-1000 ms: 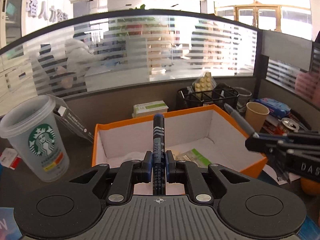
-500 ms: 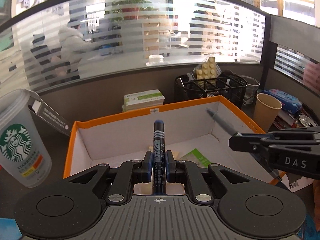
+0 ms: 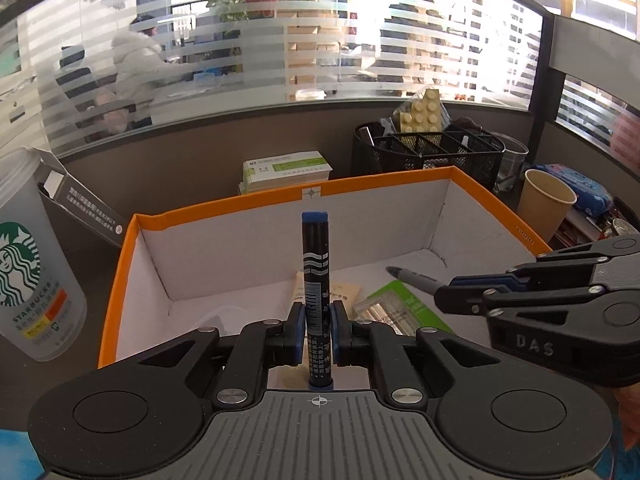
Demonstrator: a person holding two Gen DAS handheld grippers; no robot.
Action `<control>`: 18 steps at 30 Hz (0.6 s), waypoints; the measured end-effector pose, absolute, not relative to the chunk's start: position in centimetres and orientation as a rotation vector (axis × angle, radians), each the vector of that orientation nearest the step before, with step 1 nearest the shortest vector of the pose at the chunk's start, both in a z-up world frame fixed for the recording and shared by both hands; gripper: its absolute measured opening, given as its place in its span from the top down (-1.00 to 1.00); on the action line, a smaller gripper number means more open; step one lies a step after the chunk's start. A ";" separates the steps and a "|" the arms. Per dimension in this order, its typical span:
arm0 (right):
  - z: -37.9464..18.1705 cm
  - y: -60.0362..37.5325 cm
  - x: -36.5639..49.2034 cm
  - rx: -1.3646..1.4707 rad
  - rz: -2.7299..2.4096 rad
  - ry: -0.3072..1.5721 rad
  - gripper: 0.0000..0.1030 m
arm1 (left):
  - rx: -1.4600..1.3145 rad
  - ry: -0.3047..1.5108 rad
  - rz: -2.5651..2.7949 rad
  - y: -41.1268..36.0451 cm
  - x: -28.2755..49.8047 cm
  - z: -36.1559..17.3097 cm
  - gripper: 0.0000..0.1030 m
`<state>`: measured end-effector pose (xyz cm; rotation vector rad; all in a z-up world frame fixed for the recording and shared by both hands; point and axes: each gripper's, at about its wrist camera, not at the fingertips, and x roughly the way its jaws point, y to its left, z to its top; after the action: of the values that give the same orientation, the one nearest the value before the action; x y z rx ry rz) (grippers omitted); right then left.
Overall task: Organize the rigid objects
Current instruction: 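Carry both markers upright over the orange box with both tools, then open both tools to drop the markers into the box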
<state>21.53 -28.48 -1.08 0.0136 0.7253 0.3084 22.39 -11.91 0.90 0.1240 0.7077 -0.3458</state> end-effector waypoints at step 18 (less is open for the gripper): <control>-2.4 -26.6 23.2 -0.126 0.305 0.814 0.65 | 0.110 0.760 -0.361 -12.3 23.2 -0.3 0.78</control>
<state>23.22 -26.61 -2.37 -0.1260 0.8143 0.3046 23.22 -12.33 -0.33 0.1105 0.7596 -0.3607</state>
